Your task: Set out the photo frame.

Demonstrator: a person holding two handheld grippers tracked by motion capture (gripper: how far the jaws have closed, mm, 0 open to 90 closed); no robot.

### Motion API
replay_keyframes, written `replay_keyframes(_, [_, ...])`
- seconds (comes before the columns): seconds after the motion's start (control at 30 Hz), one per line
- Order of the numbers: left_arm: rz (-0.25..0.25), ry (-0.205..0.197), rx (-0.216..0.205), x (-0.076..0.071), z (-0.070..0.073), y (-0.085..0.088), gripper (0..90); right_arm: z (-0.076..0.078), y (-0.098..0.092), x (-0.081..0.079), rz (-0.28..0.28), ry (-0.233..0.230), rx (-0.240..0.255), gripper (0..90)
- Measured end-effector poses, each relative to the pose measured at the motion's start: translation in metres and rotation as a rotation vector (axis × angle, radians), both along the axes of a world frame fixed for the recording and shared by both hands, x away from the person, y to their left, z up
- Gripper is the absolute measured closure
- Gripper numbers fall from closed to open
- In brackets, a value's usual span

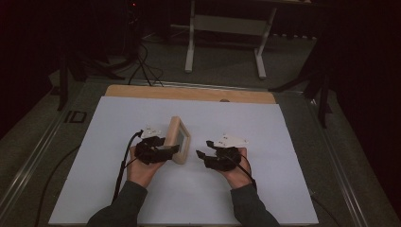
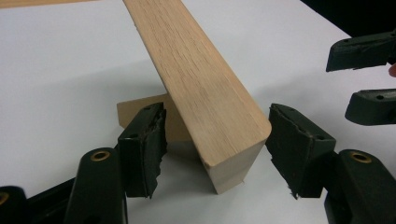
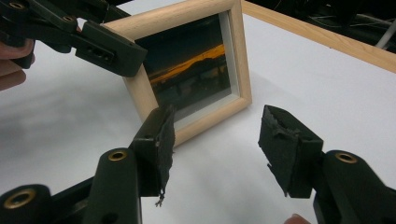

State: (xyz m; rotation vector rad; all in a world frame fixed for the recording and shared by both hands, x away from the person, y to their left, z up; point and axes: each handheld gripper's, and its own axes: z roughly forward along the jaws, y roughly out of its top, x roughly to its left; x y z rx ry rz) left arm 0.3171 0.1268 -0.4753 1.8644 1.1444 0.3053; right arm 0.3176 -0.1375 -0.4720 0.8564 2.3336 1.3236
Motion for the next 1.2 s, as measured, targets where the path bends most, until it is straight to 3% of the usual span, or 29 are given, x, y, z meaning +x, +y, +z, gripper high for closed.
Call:
replay_keyframes(0.5, [-0.012,0.015,-0.019,0.0017,-0.0009,0.0003,50.8,0.0001,-0.0024,0.0002,-0.006,0.007,0.008,44.4])
replay_keyframes(1.2, [-0.015,0.02,-0.019,0.0016,0.0008,0.0031,58.0,0.0022,-0.0054,0.0003,-0.012,0.0,0.017,43.9])
